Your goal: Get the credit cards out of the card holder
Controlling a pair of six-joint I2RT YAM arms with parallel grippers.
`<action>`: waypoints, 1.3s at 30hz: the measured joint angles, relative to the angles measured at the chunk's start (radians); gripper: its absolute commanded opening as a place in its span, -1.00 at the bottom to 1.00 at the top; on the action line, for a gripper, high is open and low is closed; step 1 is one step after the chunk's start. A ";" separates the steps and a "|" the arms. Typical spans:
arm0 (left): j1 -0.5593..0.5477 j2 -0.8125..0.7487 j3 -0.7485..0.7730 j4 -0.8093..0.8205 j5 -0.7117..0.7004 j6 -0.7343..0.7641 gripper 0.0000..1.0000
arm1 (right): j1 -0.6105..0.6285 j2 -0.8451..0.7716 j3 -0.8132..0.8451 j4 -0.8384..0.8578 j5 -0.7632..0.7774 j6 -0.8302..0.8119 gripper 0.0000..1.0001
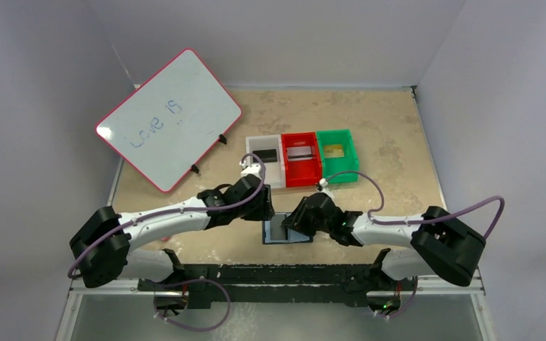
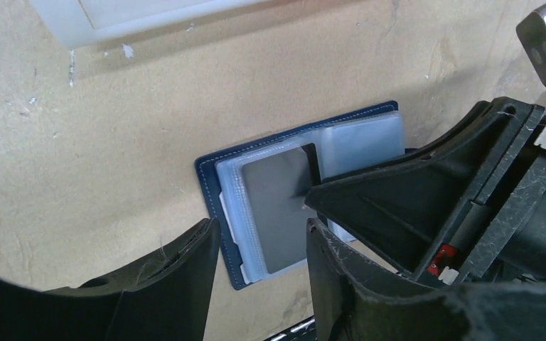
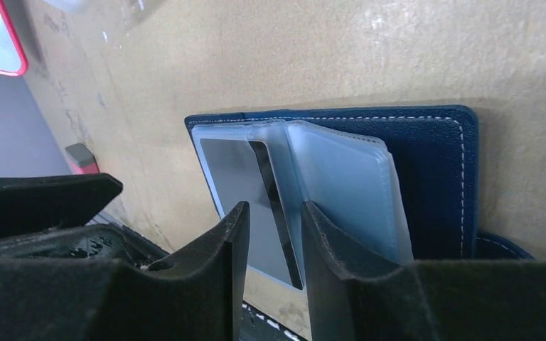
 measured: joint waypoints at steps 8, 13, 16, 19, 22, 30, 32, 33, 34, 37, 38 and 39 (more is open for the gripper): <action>-0.030 0.003 -0.058 0.077 -0.016 -0.097 -0.22 | 0.000 -0.014 0.011 -0.017 0.000 -0.029 -0.01; -0.039 0.020 -0.070 0.101 -0.017 -0.130 -0.29 | 0.000 -0.042 0.013 -0.042 -0.001 -0.061 0.18; -0.041 0.026 -0.070 0.113 -0.023 -0.148 -0.30 | 0.000 -0.064 0.013 -0.060 0.002 -0.076 0.51; -0.041 0.027 -0.070 0.121 -0.031 -0.166 -0.31 | 0.000 -0.098 0.013 -0.070 0.006 -0.087 0.74; -0.042 0.029 -0.070 0.128 -0.038 -0.181 -0.32 | 0.000 -0.126 0.009 -0.079 0.013 -0.087 0.82; -0.046 0.031 -0.071 0.138 -0.043 -0.200 -0.32 | 0.000 -0.202 -0.022 -0.088 0.032 -0.112 0.88; -0.047 0.031 -0.072 0.142 -0.042 -0.201 -0.32 | 0.000 -0.225 -0.019 -0.114 0.039 -0.115 0.78; -0.047 0.031 -0.072 0.144 -0.042 -0.202 -0.32 | 0.000 -0.238 -0.019 -0.129 0.045 -0.117 0.70; -0.047 0.031 -0.072 0.146 -0.042 -0.202 -0.32 | 0.000 -0.252 -0.020 -0.141 0.049 -0.119 0.58; -0.047 0.031 -0.072 0.156 -0.040 -0.203 -0.32 | 0.000 -0.290 -0.026 -0.146 0.052 -0.125 0.30; -0.047 0.031 -0.072 0.158 -0.038 -0.202 -0.32 | 0.000 -0.303 -0.030 -0.145 0.052 -0.126 0.20; -0.048 0.031 -0.071 0.161 -0.036 -0.202 -0.32 | 0.000 -0.311 -0.035 -0.143 0.050 -0.127 0.10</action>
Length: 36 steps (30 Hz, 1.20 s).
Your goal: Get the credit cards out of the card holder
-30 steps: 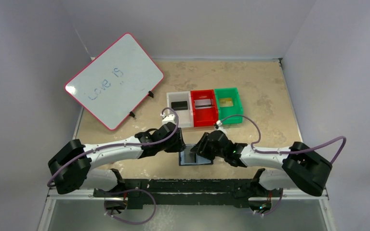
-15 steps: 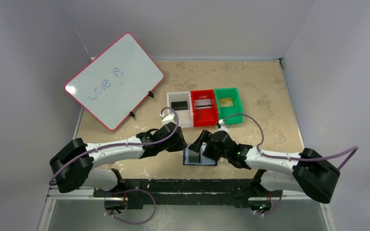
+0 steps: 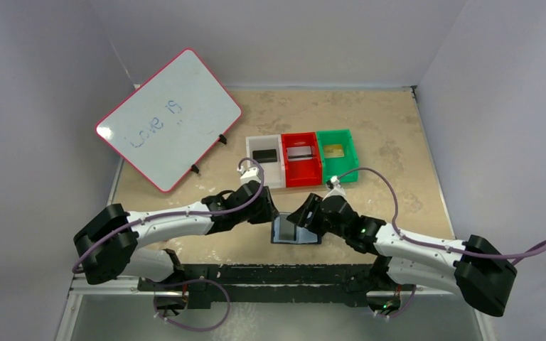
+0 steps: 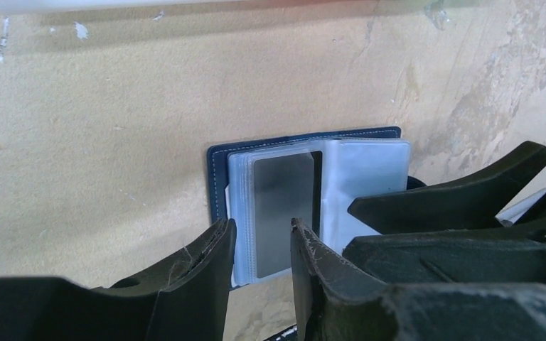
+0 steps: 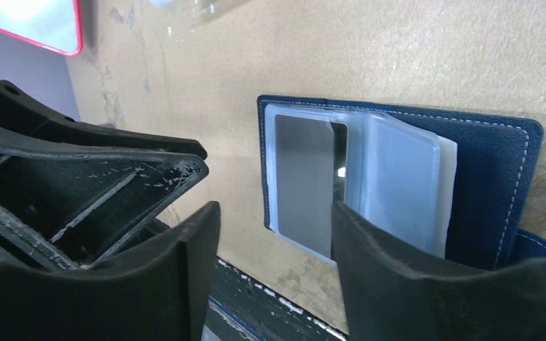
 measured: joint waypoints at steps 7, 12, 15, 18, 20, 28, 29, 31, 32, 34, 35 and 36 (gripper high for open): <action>-0.023 0.059 0.009 0.023 0.044 0.006 -0.35 | -0.002 0.011 -0.026 0.001 -0.019 0.011 -0.08; -0.053 0.114 0.035 0.027 0.058 0.009 -0.38 | -0.016 0.060 -0.031 0.009 -0.034 0.025 -0.21; -0.065 0.130 0.045 0.031 0.059 0.010 -0.40 | -0.040 0.094 -0.047 0.034 -0.058 0.029 -0.26; -0.071 0.142 0.051 0.034 0.058 0.016 -0.42 | -0.061 0.129 -0.057 0.069 -0.087 0.029 -0.34; -0.072 0.148 0.053 0.034 0.056 0.017 -0.47 | -0.072 0.151 -0.057 0.097 -0.105 0.029 -0.45; -0.077 0.186 0.057 0.033 0.042 0.030 -0.64 | -0.088 0.274 -0.058 0.245 -0.186 0.029 -0.68; -0.077 0.187 0.058 0.031 0.037 0.031 -0.66 | -0.088 0.288 -0.058 0.264 -0.195 0.029 -0.68; -0.078 0.189 0.065 0.013 0.022 0.031 -0.70 | -0.090 0.317 -0.058 0.303 -0.213 0.030 -0.69; -0.078 0.189 0.069 0.002 0.012 0.031 -0.71 | -0.090 0.328 -0.057 0.318 -0.220 0.031 -0.68; -0.078 0.189 0.076 -0.022 -0.007 0.031 -0.72 | -0.090 0.348 -0.056 0.344 -0.233 0.033 -0.58; -0.078 0.189 0.078 -0.030 -0.015 0.031 -0.73 | -0.090 0.354 -0.056 0.354 -0.237 0.036 -0.55; -0.078 0.189 0.080 -0.039 -0.023 0.031 -0.73 | -0.090 0.359 -0.056 0.362 -0.239 0.040 -0.55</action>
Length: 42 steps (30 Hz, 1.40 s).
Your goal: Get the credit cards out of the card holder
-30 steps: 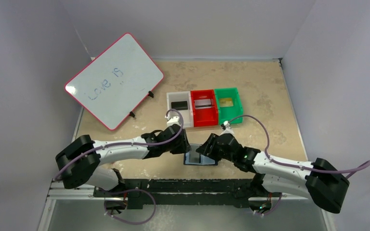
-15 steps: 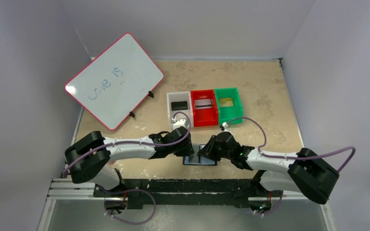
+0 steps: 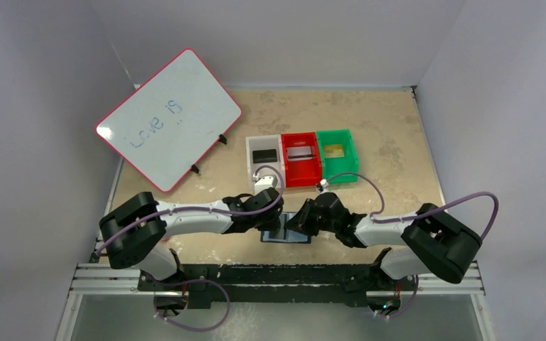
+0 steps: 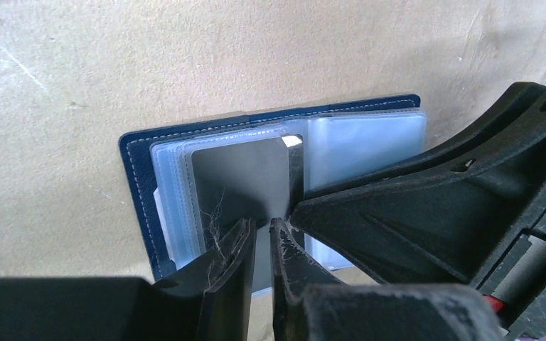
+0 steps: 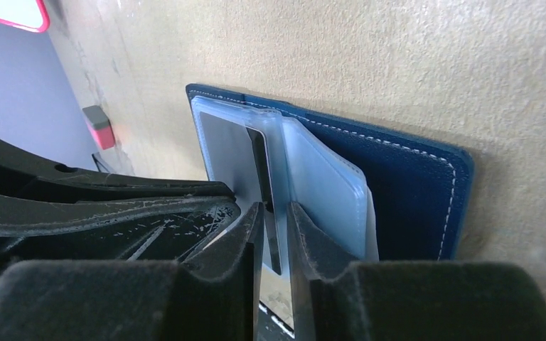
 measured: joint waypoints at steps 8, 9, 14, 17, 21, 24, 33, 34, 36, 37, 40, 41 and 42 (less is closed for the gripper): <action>-0.004 -0.044 0.001 -0.071 -0.070 0.000 -0.61 | 0.000 0.006 0.007 0.000 -0.003 0.015 -0.54; -0.004 -0.052 0.001 -0.077 -0.077 0.000 -0.60 | 0.000 0.006 0.010 -0.005 -0.003 0.015 -0.54; -0.004 -0.061 0.001 -0.086 -0.089 0.000 -0.60 | 0.000 0.006 0.016 -0.017 -0.003 0.015 -0.53; -0.004 -0.043 0.001 -0.083 -0.085 0.000 -0.61 | 0.000 0.008 0.022 -0.025 -0.003 0.014 -0.53; -0.005 -0.022 0.003 -0.074 -0.086 0.000 -0.61 | 0.000 0.016 0.032 -0.033 -0.003 0.014 -0.53; -0.005 -0.022 0.003 -0.075 -0.088 0.000 -0.61 | 0.000 0.016 0.032 -0.033 -0.004 0.015 -0.52; -0.013 -0.022 0.002 -0.075 -0.094 -0.001 -0.64 | -0.001 0.016 0.032 -0.028 -0.009 0.011 -0.69; -0.013 -0.022 0.001 -0.074 -0.095 -0.002 -0.65 | -0.002 0.017 0.032 -0.029 -0.010 0.008 -0.69; -0.015 -0.022 -0.002 -0.071 -0.097 -0.005 -0.66 | -0.004 0.017 0.032 -0.028 -0.014 0.005 -0.69; -0.017 -0.023 -0.005 -0.066 -0.098 -0.006 -0.67 | -0.005 0.018 0.032 -0.027 -0.017 0.002 -0.68; -0.019 -0.024 -0.010 -0.056 -0.103 -0.008 -0.69 | -0.007 0.019 0.032 -0.022 -0.022 -0.004 -0.56; -0.019 -0.025 -0.011 -0.055 -0.104 -0.008 -0.69 | -0.007 0.019 0.032 -0.017 -0.024 -0.008 -0.55; -0.020 -0.026 -0.013 -0.055 -0.105 -0.008 -0.71 | -0.007 0.020 0.032 -0.011 -0.027 -0.013 -0.55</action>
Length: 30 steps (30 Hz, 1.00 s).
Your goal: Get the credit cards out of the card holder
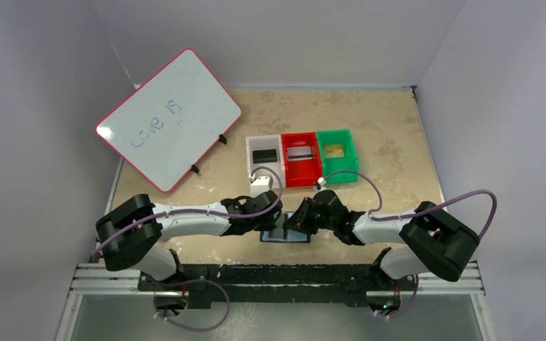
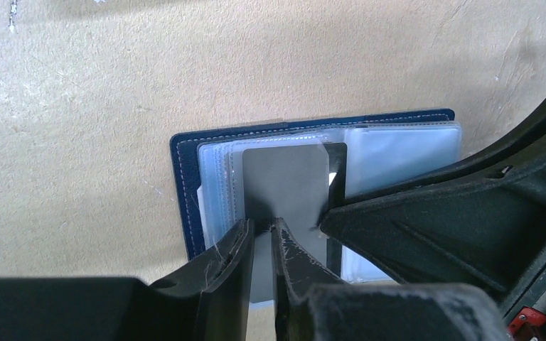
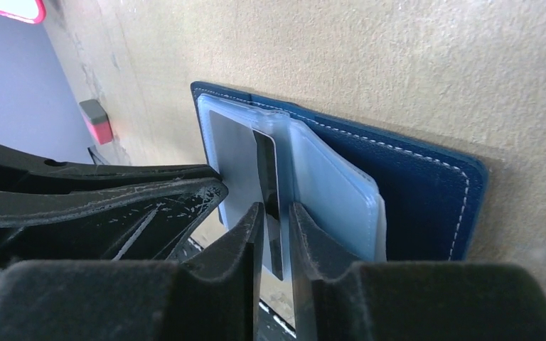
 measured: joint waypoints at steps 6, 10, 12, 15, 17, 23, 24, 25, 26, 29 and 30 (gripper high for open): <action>-0.004 -0.002 -0.003 0.001 -0.008 0.000 -0.76 | -0.003 0.005 0.001 0.008 -0.019 -0.035 -0.79; -0.005 -0.003 -0.003 -0.001 -0.016 -0.001 -0.76 | -0.005 0.012 0.032 -0.042 -0.018 -0.060 -0.99; -0.005 -0.004 -0.004 -0.005 -0.023 -0.001 -0.76 | -0.006 0.015 0.051 -0.068 -0.014 -0.066 -1.00; -0.006 -0.004 -0.004 -0.007 -0.030 -0.001 -0.76 | -0.005 0.003 0.054 -0.087 -0.009 -0.064 -1.00; -0.006 -0.004 -0.004 -0.008 -0.034 -0.001 -0.76 | -0.005 -0.024 0.053 -0.102 0.002 -0.058 -1.00; -0.007 -0.004 -0.004 -0.009 -0.042 -0.002 -0.77 | -0.007 -0.113 0.022 -0.127 0.019 -0.040 -0.97; -0.007 -0.004 -0.004 -0.009 -0.042 -0.002 -0.77 | -0.009 -0.122 0.014 -0.130 0.020 -0.039 -0.97; -0.007 -0.003 -0.004 -0.009 -0.042 -0.002 -0.77 | -0.013 -0.128 0.008 -0.134 0.020 -0.035 -0.97; -0.007 -0.003 -0.004 -0.009 -0.042 -0.002 -0.77 | -0.018 -0.132 0.003 -0.138 0.020 -0.034 -0.97; -0.007 -0.003 -0.004 -0.010 -0.043 -0.001 -0.78 | -0.034 -0.141 -0.008 -0.146 0.017 -0.032 -0.83; -0.007 -0.003 -0.004 -0.010 -0.043 -0.001 -0.78 | -0.036 -0.145 -0.011 -0.147 0.016 -0.031 -0.74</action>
